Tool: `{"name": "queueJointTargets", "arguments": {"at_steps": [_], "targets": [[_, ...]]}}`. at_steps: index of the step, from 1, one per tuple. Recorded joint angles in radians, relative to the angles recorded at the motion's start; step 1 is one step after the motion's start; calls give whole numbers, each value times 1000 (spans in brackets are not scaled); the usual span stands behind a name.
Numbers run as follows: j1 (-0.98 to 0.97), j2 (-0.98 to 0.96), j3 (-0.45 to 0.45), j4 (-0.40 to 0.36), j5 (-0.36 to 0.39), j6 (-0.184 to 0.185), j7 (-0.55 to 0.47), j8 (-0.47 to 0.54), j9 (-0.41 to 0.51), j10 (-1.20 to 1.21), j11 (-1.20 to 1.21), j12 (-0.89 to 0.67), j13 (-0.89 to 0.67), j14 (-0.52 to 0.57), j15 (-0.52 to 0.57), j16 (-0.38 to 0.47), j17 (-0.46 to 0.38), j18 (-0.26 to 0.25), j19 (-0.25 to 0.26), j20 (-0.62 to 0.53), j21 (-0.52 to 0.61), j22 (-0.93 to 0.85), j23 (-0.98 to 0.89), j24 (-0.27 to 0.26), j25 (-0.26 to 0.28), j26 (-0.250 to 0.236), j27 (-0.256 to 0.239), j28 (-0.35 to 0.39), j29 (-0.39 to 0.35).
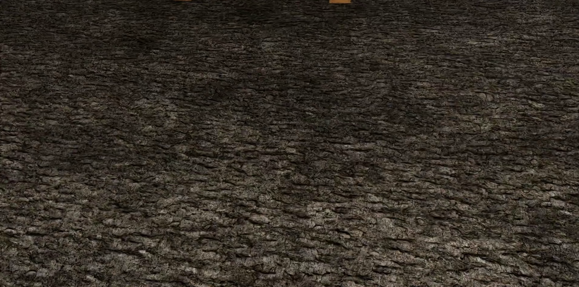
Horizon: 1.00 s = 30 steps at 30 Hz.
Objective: Head to the table
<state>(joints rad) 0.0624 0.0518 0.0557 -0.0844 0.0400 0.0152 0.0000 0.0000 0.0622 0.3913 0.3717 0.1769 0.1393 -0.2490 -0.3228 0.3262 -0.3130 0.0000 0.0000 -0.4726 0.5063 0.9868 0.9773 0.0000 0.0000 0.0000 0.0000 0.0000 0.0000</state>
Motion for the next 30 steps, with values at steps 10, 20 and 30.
{"name": "queueJointTargets", "arguments": {"at_steps": [10,20,30], "targets": [[-1,-7,-16,9,14,10,0,0,-6,-1,-11,25,40,-51,-34,4,-5,0,0,13,0,-10,2,0,0,0,0,0,0],[-479,50,97,39,45,16,0,0,73,786,20,99,57,120,-56,16,-26,0,0,71,20,-13,27,0,0,0,0,0,0],[-527,173,132,68,-12,-14,0,0,79,70,28,217,22,179,-35,-23,-31,0,0,-100,-94,168,-115,0,0,0,0,0,0]]}}
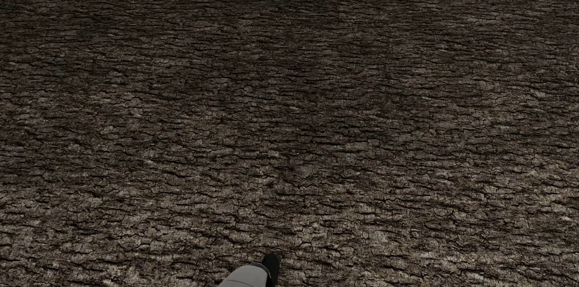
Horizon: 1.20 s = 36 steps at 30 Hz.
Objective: Head to the table
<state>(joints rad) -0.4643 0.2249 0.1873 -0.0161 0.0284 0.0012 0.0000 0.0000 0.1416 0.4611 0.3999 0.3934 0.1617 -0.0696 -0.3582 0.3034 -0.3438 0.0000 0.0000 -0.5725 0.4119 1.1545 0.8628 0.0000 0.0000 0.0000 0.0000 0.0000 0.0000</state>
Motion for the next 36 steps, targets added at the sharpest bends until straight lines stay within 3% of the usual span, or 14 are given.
{"name": "queueJointTargets", "arguments": {"at_steps": [2,5,7,11,13,15,18,20,23,25,26,29,31,36], "targets": [[-16,29,-32,-29,-33,-49,0,0,-5,84,18,-28,35,97,83,5,27,0,0,14,-33,-1,-3,0,0,0,0,0,0],[67,-30,-74,-82,-49,-94,0,0,-21,128,212,-112,106,6,378,29,41,0,0,51,42,-45,62,0,0,0,0,0,0],[171,-199,-90,-114,-40,-115,0,0,-14,105,530,-184,132,-70,512,57,40,0,0,113,134,-113,98,0,0,0,0,0,0],[364,-576,-188,-170,20,-119,0,0,3,46,1003,-306,162,-167,278,120,60,0,0,313,207,-287,187,0,0,0,0,0,0],[463,-697,-240,-174,29,-94,0,0,6,20,841,-354,173,-216,339,130,61,0,0,368,204,-351,218,0,0,0,0,0,0],[571,-723,-281,-170,21,-68,0,0,8,-19,455,-393,180,-264,406,129,59,0,0,391,185,-396,225,0,0,0,0,0,0],[702,-634,-342,-164,-21,-54,0,0,-1,-33,-34,-412,166,-343,222,116,56,0,0,393,163,-433,212,0,0,0,0,0,0],[743,-594,-378,-137,-40,-40,0,0,-10,1,-46,-398,140,-318,183,100,57,0,0,366,143,-426,213,0,0,0,0,0,0],[750,-593,-293,-78,65,36,0,0,-34,110,43,-318,71,-59,435,45,40,0,0,328,174,-312,245,0,0,0,0,0,0],[675,-504,-222,-49,93,57,0,0,-42,325,59,-244,14,217,371,29,18,0,0,257,206,-186,235,0,0,0,0,0,0],[605,-449,-192,-31,101,66,0,0,-42,457,48,-213,-13,257,323,26,2,0,0,217,189,-123,199,0,0,0,0,0,0],[353,-300,-127,1,116,83,0,0,-40,767,14,-106,-77,-9,200,21,-48,0,0,154,39,-11,34,0,0,0,0,0,0],[213,-209,-77,-13,104,74,0,0,-41,761,-2,-32,-111,-130,128,18,-61,0,0,138,-82,28,-56,0,0,0,0,0,0],[94,-30,27,-24,65,51,0,0,-35,142,-29,64,-163,-109,8,0,-43,0,0,76,-217,42,-202,0,0,0,0,0,0]]}}
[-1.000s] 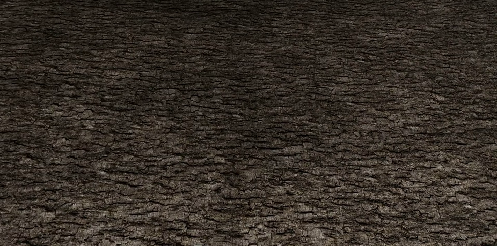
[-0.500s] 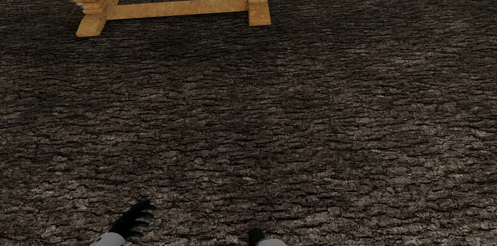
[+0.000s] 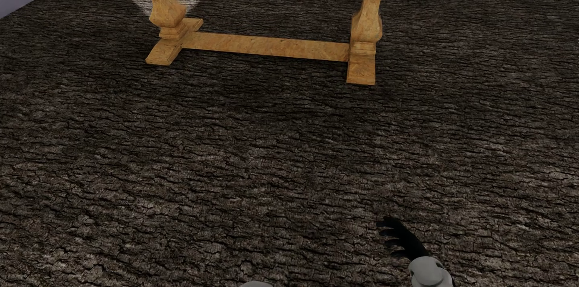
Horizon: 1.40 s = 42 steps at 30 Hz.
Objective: Head to the table
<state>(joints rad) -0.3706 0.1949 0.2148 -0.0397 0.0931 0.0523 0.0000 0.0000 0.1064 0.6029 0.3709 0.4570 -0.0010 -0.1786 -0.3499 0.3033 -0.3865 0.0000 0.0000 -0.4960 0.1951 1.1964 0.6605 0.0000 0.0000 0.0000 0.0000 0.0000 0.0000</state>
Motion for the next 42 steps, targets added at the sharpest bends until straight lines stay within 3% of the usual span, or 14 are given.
{"name": "queueJointTargets", "arguments": {"at_steps": [2,4,7,10,14,16,19,23,25,27,29,32,37,42], "targets": [[22,45,20,27,-11,9,0,0,-4,-196,11,-11,2,-18,-16,-16,11,0,0,-34,47,4,-20,0,0,0,0,0,0],[32,85,23,39,-32,3,0,0,-8,-186,38,-38,38,34,2,-24,35,0,0,-32,120,-10,-3,0,0,0,0,0,0],[60,104,-30,-9,-88,-64,0,0,-33,-77,152,-84,169,224,174,-7,83,0,0,93,211,-80,122,0,0,0,0,0,0],[201,-73,-100,-71,-137,-122,0,0,-31,-59,533,-131,291,117,458,47,94,0,0,198,330,-218,356,0,0,0,0,0,0],[383,-414,-217,-125,-125,-147,0,0,-6,-95,960,-270,403,0,363,122,56,0,0,323,347,-250,530,0,0,0,0,0,0],[459,-515,-285,-134,-109,-154,0,0,1,-109,819,-329,452,-35,372,152,38,0,0,368,333,-257,538,0,0,0,0,0,0],[572,-552,-364,-150,-101,-174,0,0,-4,-145,346,-366,506,-108,413,192,41,0,0,394,301,-330,482,0,0,0,0,0,0],[645,-545,-419,-165,-144,-207,0,0,-49,-151,-33,-376,545,-214,168,201,114,0,0,407,268,-392,400,0,0,0,0,0,0],[670,-539,-416,-154,-159,-194,0,0,-53,-133,4,-362,507,-227,141,160,137,0,0,408,321,-366,418,0,0,0,0,0,0],[689,-551,-395,-128,-133,-160,0,0,-60,-116,-23,-322,438,-167,288,111,138,0,0,372,372,-305,451,0,0,0,0,0,0],[666,-567,-338,-85,-62,-98,0,0,-74,-51,36,-252,356,12,438,66,122,0,0,298,376,-213,478,0,0,0,0,0,0],[530,-494,-232,-22,-20,-42,0,0,-83,250,54,-126,237,296,372,29,64,0,0,158,294,-78,411,0,0,0,0,0,0],[245,-338,-110,-11,-2,-9,0,0,-58,533,36,0,68,-30,245,2,-31,0,0,90,5,-32,195,0,0,0,0,0,0],[210,-247,-54,-33,-13,-33,0,0,-41,100,29,-24,-19,-43,171,1,-38,0,0,131,-98,-88,61,0,0,0,0,0,0]]}}
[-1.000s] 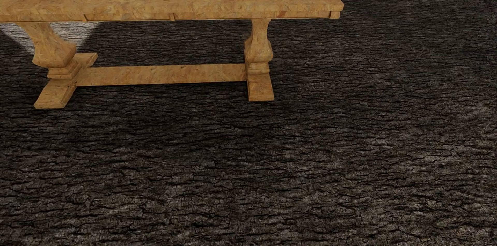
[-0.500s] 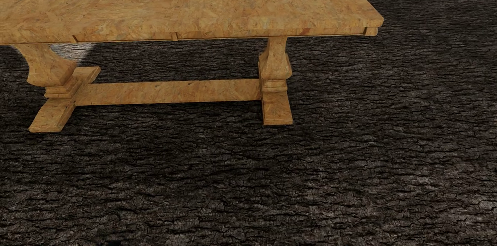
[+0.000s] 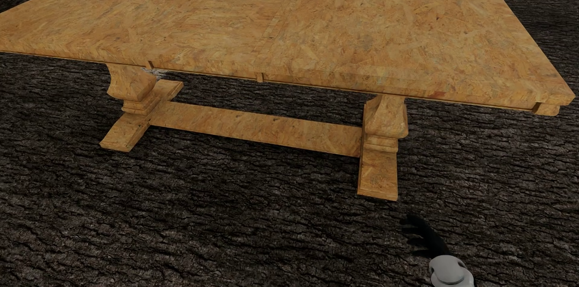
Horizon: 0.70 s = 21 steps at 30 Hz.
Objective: Head to the table
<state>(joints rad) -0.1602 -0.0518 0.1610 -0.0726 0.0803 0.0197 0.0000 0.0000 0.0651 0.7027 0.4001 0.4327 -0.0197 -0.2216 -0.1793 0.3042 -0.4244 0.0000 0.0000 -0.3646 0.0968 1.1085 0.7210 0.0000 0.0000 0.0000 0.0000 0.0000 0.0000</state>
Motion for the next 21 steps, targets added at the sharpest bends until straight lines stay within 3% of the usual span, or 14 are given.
{"name": "queueJointTargets", "arguments": {"at_steps": [3,7,12,14,21], "targets": [[50,20,-19,-8,-5,-16,0,0,-6,-172,1,-76,-1,139,-24,3,37,0,0,-8,53,-31,-19,0,0,0,0,0,0],[120,51,-70,-10,-22,-35,0,0,-16,-236,-14,-203,53,130,-50,25,101,0,0,36,195,-126,132,0,0,0,0,0,0],[196,101,-123,-2,-18,-22,0,0,-24,-307,-26,-355,166,131,-86,45,130,0,0,54,418,-185,411,0,0,0,0,0,0],[209,125,-137,-6,-25,-22,0,0,-27,-308,-20,-375,225,128,-94,49,133,0,0,65,425,-208,464,0,0,0,0,0,0],[255,149,-160,-20,-33,-23,0,0,-47,-312,-36,-295,302,77,-101,43,127,0,0,33,283,-142,460,0,0,0,0,0,0]]}}
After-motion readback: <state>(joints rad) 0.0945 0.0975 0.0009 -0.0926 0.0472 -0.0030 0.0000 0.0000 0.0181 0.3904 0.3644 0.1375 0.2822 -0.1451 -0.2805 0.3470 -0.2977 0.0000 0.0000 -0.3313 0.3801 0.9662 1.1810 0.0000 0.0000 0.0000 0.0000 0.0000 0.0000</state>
